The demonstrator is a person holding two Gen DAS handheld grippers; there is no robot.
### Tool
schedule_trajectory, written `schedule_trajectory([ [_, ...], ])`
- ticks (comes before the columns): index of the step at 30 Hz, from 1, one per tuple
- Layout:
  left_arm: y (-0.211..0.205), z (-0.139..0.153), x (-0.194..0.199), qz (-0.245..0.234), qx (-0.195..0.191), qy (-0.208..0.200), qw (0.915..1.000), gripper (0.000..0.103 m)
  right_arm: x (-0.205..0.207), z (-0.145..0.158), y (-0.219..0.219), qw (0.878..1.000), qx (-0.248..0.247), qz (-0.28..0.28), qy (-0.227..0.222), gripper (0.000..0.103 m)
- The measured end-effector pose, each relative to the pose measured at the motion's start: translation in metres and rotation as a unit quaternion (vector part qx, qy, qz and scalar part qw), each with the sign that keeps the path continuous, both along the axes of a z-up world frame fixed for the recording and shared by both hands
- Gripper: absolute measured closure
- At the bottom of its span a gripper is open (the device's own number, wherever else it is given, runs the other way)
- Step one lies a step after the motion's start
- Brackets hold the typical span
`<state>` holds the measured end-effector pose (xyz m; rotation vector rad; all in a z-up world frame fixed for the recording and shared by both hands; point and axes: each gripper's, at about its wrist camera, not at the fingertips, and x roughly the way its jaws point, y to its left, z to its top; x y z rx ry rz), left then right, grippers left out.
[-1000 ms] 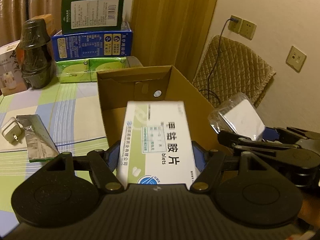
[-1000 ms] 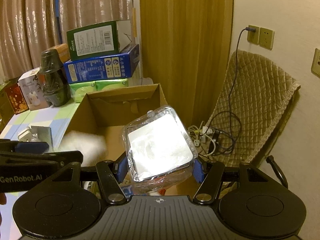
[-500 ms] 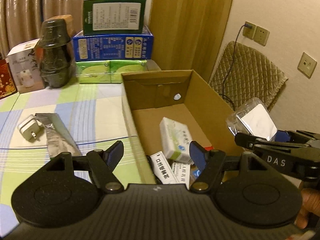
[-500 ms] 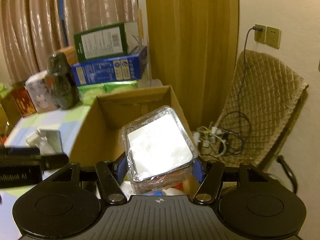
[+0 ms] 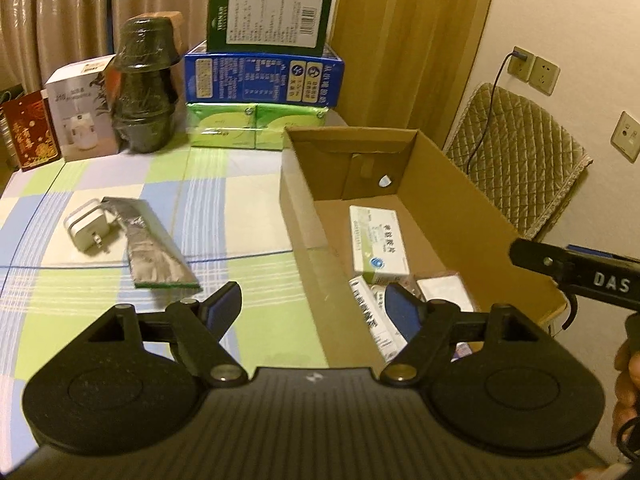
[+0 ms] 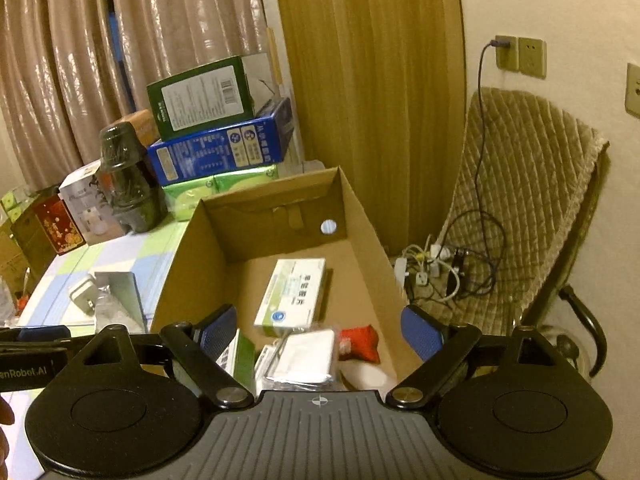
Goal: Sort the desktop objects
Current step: 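Lower the tablet box with the left tool while the right tool lowers the wrapped box, releasing both, then move both tools back toward the white adapter and silver foil bag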
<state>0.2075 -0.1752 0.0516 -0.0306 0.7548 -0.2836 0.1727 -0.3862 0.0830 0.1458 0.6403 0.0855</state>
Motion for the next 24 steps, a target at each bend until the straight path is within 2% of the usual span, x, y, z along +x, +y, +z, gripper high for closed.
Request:
schedule_trajectory([
  [14, 0.047, 0.011, -0.029, 0.029, 0.008, -0.011, 0.9995, 0.018, -0.03, 0.015, 0.055, 0.999, 0.001, 0.045, -0.014, 0.008],
  [24, 0.102, 0.014, -0.05, 0.061, 0.021, -0.018, 0.9977, 0.011, -0.036, 0.016, 0.113, 0.995, -0.009, 0.101, -0.021, 0.005],
])
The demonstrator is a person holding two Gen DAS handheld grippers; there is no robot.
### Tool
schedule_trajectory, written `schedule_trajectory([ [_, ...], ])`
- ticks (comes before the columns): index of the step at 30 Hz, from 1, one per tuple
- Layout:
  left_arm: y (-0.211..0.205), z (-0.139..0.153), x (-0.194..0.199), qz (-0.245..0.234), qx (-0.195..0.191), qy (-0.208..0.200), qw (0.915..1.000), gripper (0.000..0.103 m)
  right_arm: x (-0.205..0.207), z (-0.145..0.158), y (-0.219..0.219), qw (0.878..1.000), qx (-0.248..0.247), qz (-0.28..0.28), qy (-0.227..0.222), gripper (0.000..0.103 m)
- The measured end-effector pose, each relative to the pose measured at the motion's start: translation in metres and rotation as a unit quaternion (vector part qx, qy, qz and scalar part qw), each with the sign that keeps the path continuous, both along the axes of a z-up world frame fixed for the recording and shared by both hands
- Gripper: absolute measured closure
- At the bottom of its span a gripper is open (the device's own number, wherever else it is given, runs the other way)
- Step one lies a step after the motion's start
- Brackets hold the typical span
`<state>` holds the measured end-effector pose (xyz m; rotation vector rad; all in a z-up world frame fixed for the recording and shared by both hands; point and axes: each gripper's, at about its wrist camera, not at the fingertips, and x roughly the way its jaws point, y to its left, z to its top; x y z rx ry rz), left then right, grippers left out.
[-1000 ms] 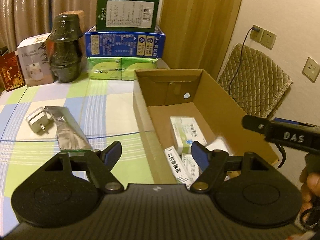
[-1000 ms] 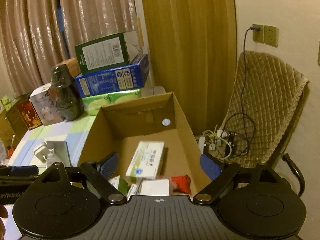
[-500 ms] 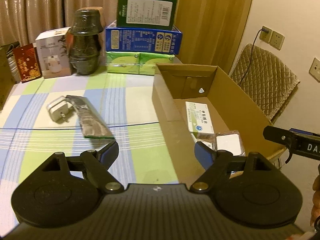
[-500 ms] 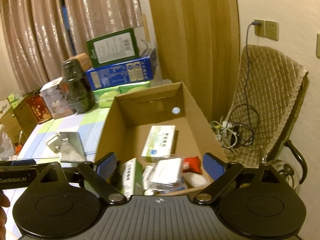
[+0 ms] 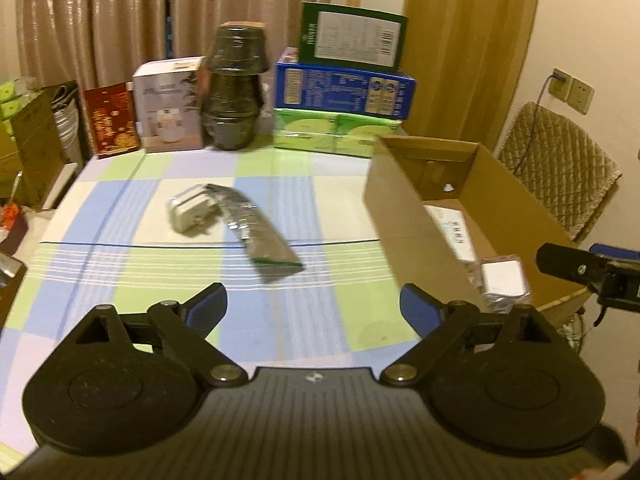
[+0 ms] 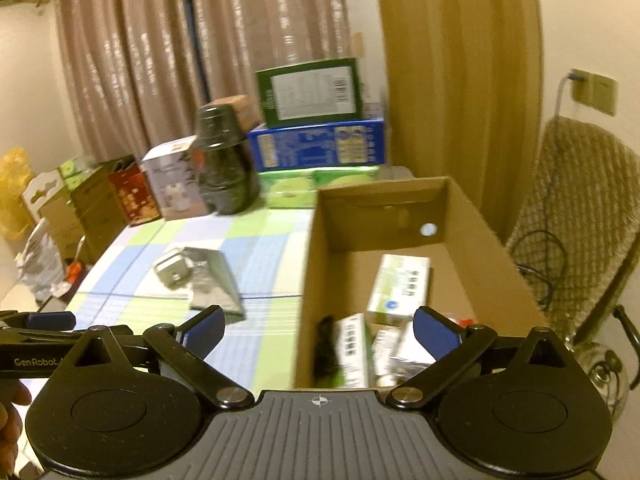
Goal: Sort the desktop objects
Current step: 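Move both tools back toward the white adapter and silver foil bag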
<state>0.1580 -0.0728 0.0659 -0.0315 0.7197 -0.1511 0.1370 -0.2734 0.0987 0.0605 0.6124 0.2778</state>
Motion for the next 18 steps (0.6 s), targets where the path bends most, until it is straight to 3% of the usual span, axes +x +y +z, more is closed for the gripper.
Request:
schedule_trajectory([
  [10, 0.085, -0.017, -0.004, 0.045, 0.048, 0.008, 0.9978, 0.01, 0.009, -0.007, 0.066, 0.997, -0.01, 0.07, -0.007, 0.005],
  [18, 0.131, -0.039, 0.017, 0.056, 0.066, 0.015, 0.9961, 0.01, 0.039, -0.036, 0.114, 0.995, -0.019, 0.099, 0.011, 0.005],
])
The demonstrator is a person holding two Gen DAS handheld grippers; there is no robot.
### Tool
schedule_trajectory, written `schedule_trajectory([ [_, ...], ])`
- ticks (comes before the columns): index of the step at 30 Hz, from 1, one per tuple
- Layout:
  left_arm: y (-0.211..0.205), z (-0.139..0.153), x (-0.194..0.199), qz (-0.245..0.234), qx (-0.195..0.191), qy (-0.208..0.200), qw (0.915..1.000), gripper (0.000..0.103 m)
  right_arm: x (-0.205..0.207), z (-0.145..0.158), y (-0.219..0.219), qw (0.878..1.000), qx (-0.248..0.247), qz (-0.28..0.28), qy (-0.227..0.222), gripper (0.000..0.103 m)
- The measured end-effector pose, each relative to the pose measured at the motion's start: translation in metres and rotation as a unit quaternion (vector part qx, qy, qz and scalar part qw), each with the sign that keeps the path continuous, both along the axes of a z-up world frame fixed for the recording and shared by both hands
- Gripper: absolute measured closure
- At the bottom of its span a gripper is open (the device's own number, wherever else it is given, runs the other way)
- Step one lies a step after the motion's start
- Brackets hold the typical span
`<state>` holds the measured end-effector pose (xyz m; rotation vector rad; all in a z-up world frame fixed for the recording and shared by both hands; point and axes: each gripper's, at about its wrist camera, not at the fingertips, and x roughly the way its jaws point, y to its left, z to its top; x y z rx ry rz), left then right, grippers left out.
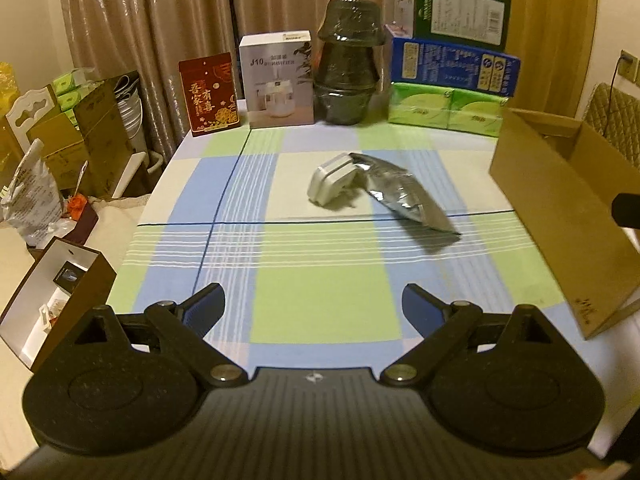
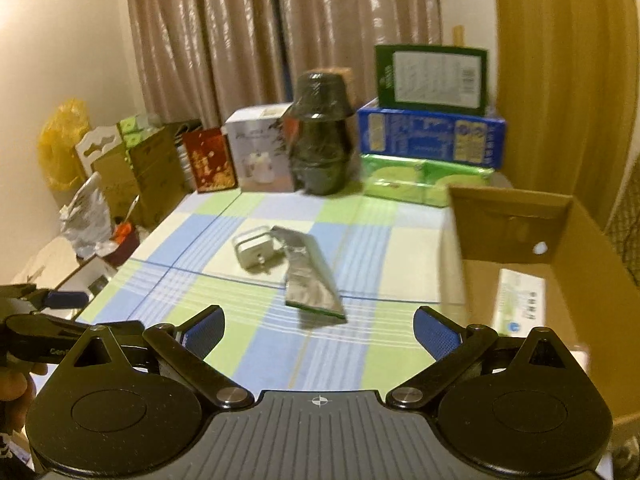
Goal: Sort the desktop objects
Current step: 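Move both tools back toward the white adapter and silver foil bag, then grasp the white power adapter with the left tool while the right tool grasps the foil bag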
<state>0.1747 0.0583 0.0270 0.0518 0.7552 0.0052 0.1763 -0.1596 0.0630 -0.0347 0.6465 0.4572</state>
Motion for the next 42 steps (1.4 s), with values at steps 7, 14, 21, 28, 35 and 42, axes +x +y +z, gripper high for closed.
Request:
schedule_trajectory([
  [7, 0.015, -0.024, 0.035, -0.017, -0.007, 0.004, 0.9998, 0.01, 0.047, -0.04, 0.035, 0.999, -0.017, 0.019, 0.023, 0.005],
  [14, 0.018, -0.054, 0.075, -0.03, 0.013, 0.017, 0.9993, 0.011, 0.086, -0.071, 0.053, 0.999, -0.03, 0.03, 0.026, 0.005],
  [21, 0.017, -0.064, 0.118, -0.062, 0.037, 0.003, 0.9974, 0.012, 0.12, -0.091, 0.065, 0.999, -0.028, 0.034, 0.032, 0.011],
  [28, 0.027, -0.078, 0.151, -0.073, 0.015, 0.003, 0.9973, 0.014, 0.145, -0.104, 0.077, 0.998, -0.022, 0.043, 0.051, 0.02],
  [35, 0.022, -0.091, 0.172, -0.107, 0.029, -0.009, 0.9937, 0.016, 0.175, -0.113, 0.087, 0.996, -0.045, 0.047, 0.06, 0.025],
  [42, 0.014, -0.095, 0.194, -0.137, 0.036, -0.024, 0.9897, 0.022, 0.197, -0.132, 0.089, 0.993, -0.068, 0.054, 0.077, 0.039],
])
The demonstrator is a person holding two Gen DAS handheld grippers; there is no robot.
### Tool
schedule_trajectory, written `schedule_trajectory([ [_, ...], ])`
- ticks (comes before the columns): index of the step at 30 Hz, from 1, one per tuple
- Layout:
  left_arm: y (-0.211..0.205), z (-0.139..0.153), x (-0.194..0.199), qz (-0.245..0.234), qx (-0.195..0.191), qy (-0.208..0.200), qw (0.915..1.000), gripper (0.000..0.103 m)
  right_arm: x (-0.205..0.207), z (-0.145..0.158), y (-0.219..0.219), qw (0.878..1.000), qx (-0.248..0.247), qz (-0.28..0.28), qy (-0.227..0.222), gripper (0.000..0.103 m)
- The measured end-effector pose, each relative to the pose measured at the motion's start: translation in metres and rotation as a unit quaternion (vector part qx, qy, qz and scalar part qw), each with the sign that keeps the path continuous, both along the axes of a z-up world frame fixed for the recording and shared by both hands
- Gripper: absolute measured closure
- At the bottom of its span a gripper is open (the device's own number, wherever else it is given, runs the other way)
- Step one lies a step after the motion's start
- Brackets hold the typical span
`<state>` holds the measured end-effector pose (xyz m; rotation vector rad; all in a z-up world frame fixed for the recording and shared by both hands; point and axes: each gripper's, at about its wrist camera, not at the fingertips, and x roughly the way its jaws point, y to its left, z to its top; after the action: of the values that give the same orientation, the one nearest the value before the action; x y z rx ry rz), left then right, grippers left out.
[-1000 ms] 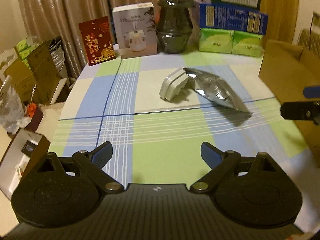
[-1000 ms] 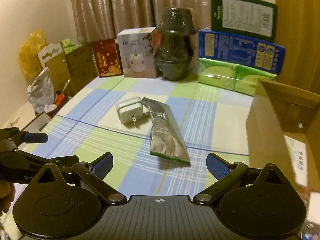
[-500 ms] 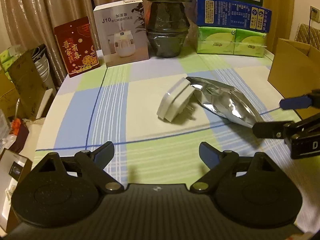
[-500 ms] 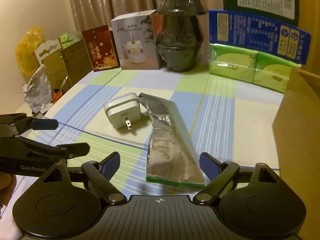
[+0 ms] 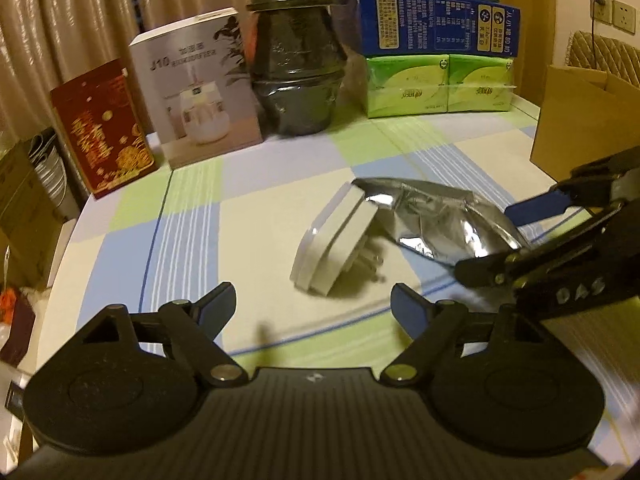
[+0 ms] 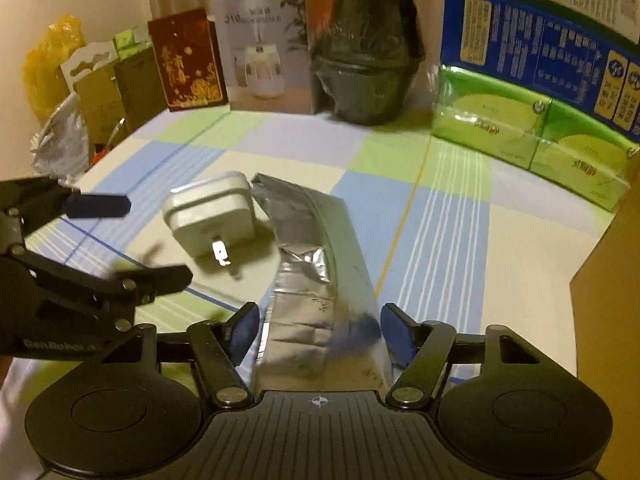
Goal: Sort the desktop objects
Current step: 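Grasp the white power adapter with the left tool while the right tool grasps the foil bag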
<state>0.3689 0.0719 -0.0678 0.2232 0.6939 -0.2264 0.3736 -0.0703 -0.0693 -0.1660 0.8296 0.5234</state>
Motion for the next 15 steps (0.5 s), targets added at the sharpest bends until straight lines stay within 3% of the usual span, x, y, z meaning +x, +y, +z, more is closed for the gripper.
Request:
schedule_trajectory([
  [5, -0.002, -0.001, 0.012, -0.016, 0.0, -0.015, 0.9998, 0.022, 0.005, -0.005, -0.003, 1.0, -0.003, -0.002, 0.0, 0.042],
  [15, -0.004, -0.013, 0.03, -0.03, -0.036, -0.002, 0.9989, 0.049, 0.006, 0.0, -0.008, 1.0, 0.002, -0.023, -0.006, 0.054],
])
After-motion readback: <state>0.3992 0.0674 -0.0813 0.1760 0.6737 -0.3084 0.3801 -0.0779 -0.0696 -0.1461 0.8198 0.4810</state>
